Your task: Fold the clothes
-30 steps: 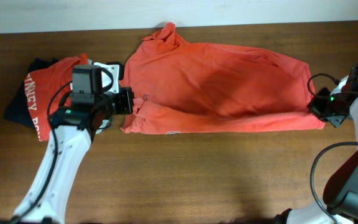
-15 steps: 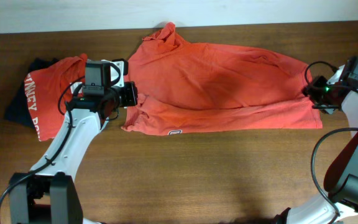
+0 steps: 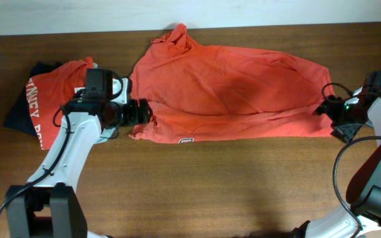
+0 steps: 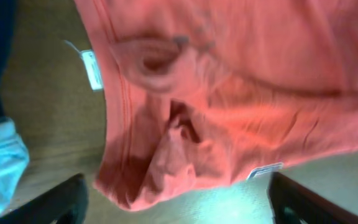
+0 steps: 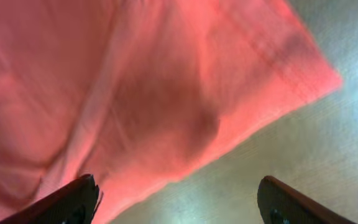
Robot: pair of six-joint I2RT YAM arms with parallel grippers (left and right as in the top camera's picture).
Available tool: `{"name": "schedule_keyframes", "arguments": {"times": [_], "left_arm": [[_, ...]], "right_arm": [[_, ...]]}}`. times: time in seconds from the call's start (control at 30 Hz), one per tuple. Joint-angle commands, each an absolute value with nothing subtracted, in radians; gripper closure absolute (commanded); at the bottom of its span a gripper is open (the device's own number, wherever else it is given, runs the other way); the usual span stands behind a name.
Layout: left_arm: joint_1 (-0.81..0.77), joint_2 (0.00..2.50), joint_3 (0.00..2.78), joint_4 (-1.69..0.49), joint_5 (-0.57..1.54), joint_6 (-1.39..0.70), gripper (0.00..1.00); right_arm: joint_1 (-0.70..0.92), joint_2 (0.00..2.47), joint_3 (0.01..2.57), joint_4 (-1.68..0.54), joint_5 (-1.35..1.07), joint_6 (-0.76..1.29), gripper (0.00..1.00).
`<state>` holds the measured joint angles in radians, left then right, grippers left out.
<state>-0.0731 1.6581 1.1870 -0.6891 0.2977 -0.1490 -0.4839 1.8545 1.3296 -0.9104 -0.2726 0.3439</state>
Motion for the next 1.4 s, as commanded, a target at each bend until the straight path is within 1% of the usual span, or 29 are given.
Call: {"name": "schedule_keyframes", "arguments": {"times": [0.0,0.1,0.17,0.37,0.43,0.5,0.53,0.57,0.6,0.63,0.73,0.8,0.9,0.97,1.1,1.2,1.27,1.33,1.37], "left_arm": [[-0.106,1.688,1.201,-0.717,0.299,-0.014,0.18],[-0.137,1.716,1.198,-0.731,0.299,0.067,0.30],[-0.157,1.742,1.198,-0.744,0.299,0.113,0.33],[-0.194,1.838,1.197,-0.744,0.256,0.152,0.35],[-0.194,1.871,1.197,-0.733,0.226,0.152,0.45],[-0.194,1.916,1.197,-0.713,0.194,0.152,0.61],[-0.194,1.924,1.197,-0.712,0.190,0.152,0.73],[-0.193,1.932,1.197,-0.715,0.186,0.151,0.88],[-0.192,1.934,1.198,-0.721,0.186,0.150,0.99],[-0.189,1.934,1.198,-0.730,0.181,0.137,0.99],[-0.169,1.932,1.201,-0.780,0.068,-0.037,0.99],[-0.142,1.931,1.201,-0.810,0.051,-0.101,1.00],[-0.109,1.931,1.201,-0.835,0.066,-0.105,0.99],[-0.086,1.931,1.201,-0.847,0.066,-0.105,0.99],[-0.062,1.930,1.201,-0.867,0.067,-0.104,0.99],[-0.062,1.930,1.202,-0.878,0.066,-0.095,0.99],[-0.062,1.929,1.210,-0.891,0.064,-0.081,0.99],[-0.062,1.928,1.230,-0.915,0.063,-0.077,0.92],[-0.062,1.924,1.242,-0.930,0.063,-0.074,0.85]], "right_arm": [[-0.478,1.860,1.340,-0.941,-0.280,0.345,0.16],[-0.467,1.860,1.332,-0.955,-0.276,0.346,0.22],[-0.463,1.860,1.318,-0.958,-0.277,0.347,0.23],[-0.458,1.860,1.272,-0.911,-0.270,0.346,0.22],[-0.458,1.860,1.256,-0.867,-0.269,0.345,0.23],[-0.458,1.860,1.233,-0.820,-0.268,0.346,0.27],[-0.458,1.860,1.226,-0.806,-0.266,0.346,0.27],[-0.458,1.860,1.219,-0.789,-0.265,0.346,0.29],[-0.458,1.860,1.214,-0.778,-0.265,0.346,0.31],[-0.458,1.860,1.209,-0.768,-0.260,0.346,0.36],[-0.458,1.860,1.189,-0.745,-0.250,0.346,0.57],[-0.458,1.860,1.176,-0.734,-0.250,0.346,0.68],[-0.458,1.860,1.148,-0.700,-0.244,0.347,0.76],[-0.458,1.860,1.127,-0.696,-0.207,0.375,0.83],[-0.458,1.860,1.091,-0.775,-0.106,0.438,0.95],[-0.461,1.854,1.090,-0.893,0.057,0.514,0.96],[-0.467,1.841,1.091,-0.914,0.089,0.530,0.96],[-0.477,1.819,1.100,-0.925,0.084,0.533,0.96],[-0.479,1.805,1.108,-0.932,0.083,0.533,0.96]]}}
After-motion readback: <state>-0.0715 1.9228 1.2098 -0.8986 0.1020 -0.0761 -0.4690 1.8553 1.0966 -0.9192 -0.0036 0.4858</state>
